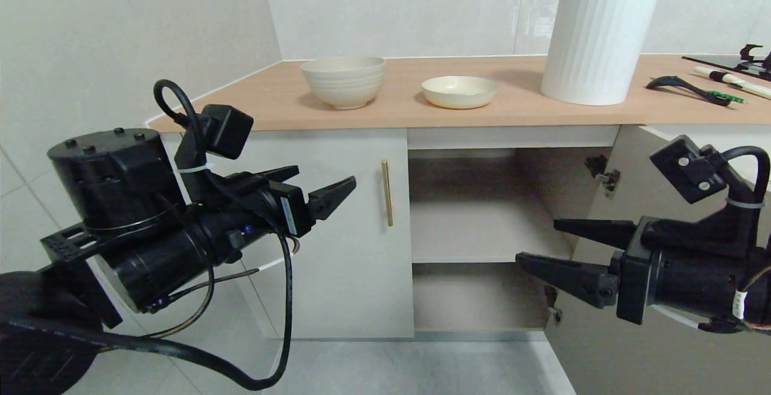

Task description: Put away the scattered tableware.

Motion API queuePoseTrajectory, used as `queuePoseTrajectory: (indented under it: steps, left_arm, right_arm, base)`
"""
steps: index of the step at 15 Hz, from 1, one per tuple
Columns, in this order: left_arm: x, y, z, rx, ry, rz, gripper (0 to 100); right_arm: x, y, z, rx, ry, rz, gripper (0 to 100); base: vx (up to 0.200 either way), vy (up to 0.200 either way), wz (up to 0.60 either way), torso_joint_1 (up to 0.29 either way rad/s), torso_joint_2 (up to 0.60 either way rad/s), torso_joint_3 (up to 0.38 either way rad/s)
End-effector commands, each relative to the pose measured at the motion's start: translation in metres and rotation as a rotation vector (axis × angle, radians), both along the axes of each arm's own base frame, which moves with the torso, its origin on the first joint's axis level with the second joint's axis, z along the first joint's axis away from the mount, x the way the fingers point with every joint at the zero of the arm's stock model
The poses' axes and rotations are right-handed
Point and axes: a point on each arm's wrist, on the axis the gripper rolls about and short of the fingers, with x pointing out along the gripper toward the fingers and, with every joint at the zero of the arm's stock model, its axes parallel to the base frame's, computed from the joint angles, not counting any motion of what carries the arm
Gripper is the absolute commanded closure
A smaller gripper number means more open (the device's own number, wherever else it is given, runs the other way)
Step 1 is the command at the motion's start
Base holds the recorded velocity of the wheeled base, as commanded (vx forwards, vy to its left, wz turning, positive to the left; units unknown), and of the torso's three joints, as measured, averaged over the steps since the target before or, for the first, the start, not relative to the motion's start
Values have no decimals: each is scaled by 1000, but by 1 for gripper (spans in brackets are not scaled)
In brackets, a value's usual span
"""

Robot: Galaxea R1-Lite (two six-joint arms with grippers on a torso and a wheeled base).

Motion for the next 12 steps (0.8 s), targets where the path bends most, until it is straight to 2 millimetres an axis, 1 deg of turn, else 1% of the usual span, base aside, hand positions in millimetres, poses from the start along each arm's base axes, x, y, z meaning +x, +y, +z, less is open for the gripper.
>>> queuePoseTrajectory:
  steps: [1, 3, 5, 9, 12]
  left_arm:
    - [-5, 2, 12, -15, -31, 2, 0]
    - [-8, 4, 15, -5, -9, 2, 0]
    - [-13, 7, 19, 2, 6, 2, 0]
    - [-19, 9, 25, 16, -1, 0, 0]
    - [-20, 9, 25, 18, -4, 0, 0]
  right_arm:
    - [-3, 6, 16, 45, 1, -43, 0]
    - [-6, 16, 21, 64, 7, -103, 0]
    - [-11, 18, 20, 57, 11, -94, 0]
    - [-14, 18, 20, 46, 22, -87, 0]
    - [-14, 18, 20, 46, 22, -85, 0]
  base:
    - [0, 0, 0, 0, 0, 0]
    - [0, 0, 0, 0, 0, 0]
    - [0, 0, 0, 0, 0, 0]
    - [200, 0, 0, 2, 2, 2]
    - [200, 0, 0, 9, 2, 1]
